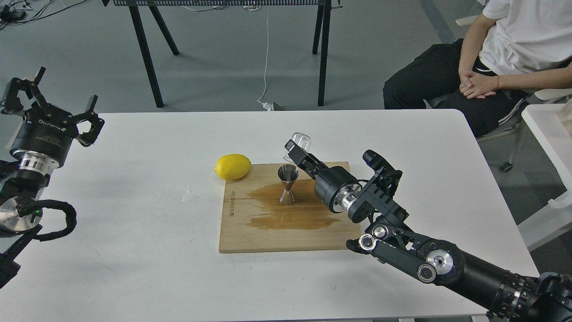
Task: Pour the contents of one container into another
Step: 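Turn the cup upright and carry it back with the right gripper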
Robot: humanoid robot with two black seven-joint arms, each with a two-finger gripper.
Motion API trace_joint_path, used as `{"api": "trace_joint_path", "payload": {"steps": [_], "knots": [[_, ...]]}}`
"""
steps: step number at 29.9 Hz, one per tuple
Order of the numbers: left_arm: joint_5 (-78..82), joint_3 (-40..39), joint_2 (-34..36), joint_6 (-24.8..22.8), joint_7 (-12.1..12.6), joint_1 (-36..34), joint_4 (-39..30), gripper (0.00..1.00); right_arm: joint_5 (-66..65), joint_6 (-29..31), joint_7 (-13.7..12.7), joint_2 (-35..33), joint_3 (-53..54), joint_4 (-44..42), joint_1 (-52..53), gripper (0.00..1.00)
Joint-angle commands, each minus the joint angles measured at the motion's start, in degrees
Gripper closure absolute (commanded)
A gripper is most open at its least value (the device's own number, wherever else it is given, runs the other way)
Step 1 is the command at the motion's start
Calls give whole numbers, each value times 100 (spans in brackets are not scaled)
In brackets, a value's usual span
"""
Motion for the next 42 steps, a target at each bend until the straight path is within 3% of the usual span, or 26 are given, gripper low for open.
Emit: {"api": "trace_joint_path", "payload": {"steps": [1,7,12,21,34,38,42], "knots": [[9,-14,-1,0,-6,1,0,0,72,-167,96,10,48,1,-37,72],[9,-23,-27,9,-6,-8,9,0,475,-159,78,10,487,107,-212,72],[9,-32,-36,9,-6,-43,9,0,2266,-71,-1,-130,769,703,-265,72],[0,-40,-89,18,-6,-78,27,0,5158,114,-1,-1053,1559,1372,-423,72],[9,-23,-168,0,46,-87,9,0,7664,1045,-467,-1247,3755,1136,-1916,71],[9,-32,-176,0,46,-87,9,0,8937,1264,-686,-1239,4380,566,-2216,71],[9,-32,-203,9,29,-78,9,0,9800,1844,-695,-1195,4574,-216,-2322,71]]}}
